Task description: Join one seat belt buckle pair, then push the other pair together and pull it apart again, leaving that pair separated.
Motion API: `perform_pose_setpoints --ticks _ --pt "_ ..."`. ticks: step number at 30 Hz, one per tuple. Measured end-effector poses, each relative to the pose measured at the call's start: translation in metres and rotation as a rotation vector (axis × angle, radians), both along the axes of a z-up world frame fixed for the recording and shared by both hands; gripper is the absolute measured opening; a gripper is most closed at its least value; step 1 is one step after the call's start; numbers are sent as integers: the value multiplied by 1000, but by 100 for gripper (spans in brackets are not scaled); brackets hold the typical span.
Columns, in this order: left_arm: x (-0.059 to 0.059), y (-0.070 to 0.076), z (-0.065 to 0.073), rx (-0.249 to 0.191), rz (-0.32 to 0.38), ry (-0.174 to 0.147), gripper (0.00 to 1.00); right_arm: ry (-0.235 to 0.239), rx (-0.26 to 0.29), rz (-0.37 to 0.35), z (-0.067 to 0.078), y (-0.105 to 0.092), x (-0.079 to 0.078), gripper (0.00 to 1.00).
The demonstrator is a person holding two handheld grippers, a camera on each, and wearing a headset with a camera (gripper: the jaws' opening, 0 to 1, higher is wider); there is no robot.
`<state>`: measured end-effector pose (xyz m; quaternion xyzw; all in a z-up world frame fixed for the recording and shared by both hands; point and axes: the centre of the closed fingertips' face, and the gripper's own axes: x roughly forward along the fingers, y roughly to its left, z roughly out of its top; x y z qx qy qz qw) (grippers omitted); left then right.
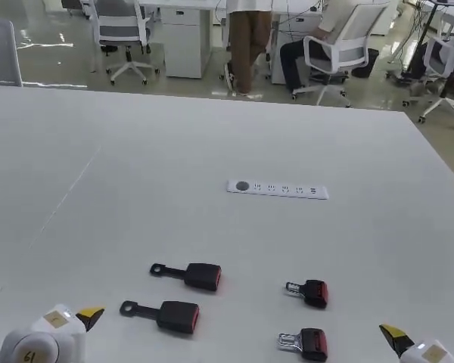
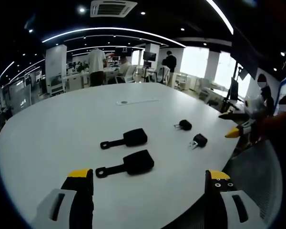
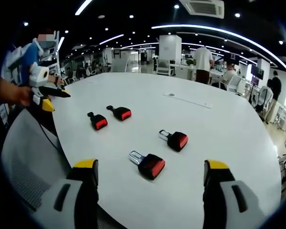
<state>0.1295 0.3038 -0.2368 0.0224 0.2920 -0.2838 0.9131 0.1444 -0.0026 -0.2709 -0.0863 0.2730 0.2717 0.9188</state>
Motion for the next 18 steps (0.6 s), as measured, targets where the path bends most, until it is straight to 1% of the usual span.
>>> perform_pose_setpoints --ticks 7,12,18 --pt "5 -1 -1 1 -6 3 99 4 2 3 -2 1 3 93" --pt "10 2 -6 2 -9 7 99 8 1 4 -4 1 6 93" --pt "14 4 -10 4 -13 13 99 16 4 2 -6 3 9 93"
